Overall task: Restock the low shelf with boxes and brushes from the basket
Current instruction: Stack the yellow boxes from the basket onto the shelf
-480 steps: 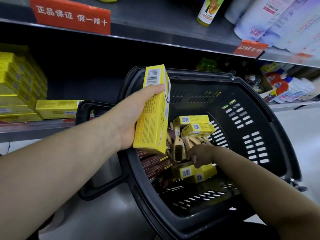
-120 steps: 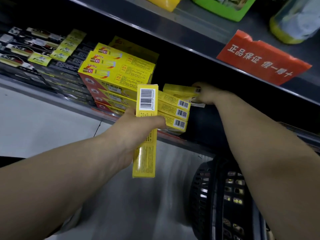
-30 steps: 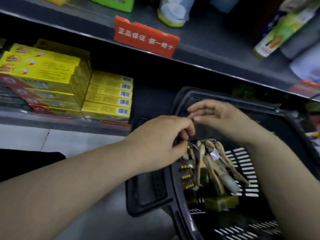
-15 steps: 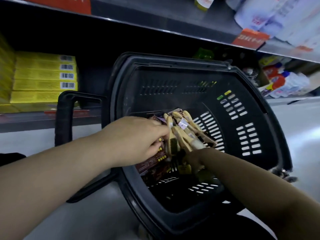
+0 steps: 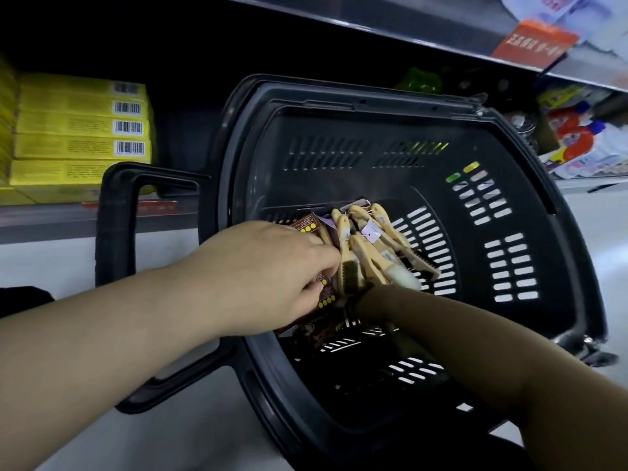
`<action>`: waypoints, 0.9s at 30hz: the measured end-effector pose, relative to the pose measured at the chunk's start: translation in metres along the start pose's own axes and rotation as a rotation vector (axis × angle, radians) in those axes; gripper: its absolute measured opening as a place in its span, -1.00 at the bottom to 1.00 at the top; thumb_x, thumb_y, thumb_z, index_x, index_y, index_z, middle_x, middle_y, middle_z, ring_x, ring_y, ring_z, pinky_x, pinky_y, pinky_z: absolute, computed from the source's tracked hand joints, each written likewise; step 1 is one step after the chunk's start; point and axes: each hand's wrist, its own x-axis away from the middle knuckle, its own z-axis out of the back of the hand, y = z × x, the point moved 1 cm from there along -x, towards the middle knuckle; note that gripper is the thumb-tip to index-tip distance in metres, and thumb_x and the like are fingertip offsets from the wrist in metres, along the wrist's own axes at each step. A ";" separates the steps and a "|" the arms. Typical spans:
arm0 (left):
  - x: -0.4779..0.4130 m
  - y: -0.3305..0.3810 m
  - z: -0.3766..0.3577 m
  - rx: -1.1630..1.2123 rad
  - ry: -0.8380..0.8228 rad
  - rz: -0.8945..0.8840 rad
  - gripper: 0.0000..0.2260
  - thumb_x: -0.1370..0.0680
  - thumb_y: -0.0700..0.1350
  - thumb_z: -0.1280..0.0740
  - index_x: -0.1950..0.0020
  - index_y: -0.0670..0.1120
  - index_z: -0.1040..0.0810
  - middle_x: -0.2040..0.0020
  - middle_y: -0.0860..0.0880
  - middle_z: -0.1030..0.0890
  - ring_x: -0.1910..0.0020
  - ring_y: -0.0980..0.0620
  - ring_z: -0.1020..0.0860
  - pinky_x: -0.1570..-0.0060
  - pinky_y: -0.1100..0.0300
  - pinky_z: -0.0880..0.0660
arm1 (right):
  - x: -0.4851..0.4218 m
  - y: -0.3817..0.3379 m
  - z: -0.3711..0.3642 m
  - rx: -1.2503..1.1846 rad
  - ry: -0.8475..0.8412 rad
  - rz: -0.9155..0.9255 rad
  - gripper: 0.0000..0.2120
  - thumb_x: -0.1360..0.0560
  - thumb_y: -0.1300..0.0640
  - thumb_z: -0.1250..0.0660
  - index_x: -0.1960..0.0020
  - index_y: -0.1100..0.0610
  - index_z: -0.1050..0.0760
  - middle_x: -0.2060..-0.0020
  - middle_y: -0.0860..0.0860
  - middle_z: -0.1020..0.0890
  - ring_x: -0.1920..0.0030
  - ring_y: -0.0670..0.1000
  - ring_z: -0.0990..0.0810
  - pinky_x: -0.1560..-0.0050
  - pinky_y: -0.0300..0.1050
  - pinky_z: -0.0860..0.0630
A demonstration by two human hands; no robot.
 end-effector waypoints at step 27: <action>0.014 -0.003 0.060 1.706 0.176 0.650 -0.80 -0.52 -0.18 -0.32 -0.11 -0.21 -0.59 0.03 -0.15 -0.69 0.08 -0.06 -0.67 0.08 0.12 -0.61 | 0.236 -0.081 0.115 -0.535 1.033 0.926 -0.45 -0.38 0.29 -0.37 -0.33 -0.02 -0.39 -0.18 -0.12 -0.49 -0.27 0.01 -0.47 -0.28 -0.04 -0.41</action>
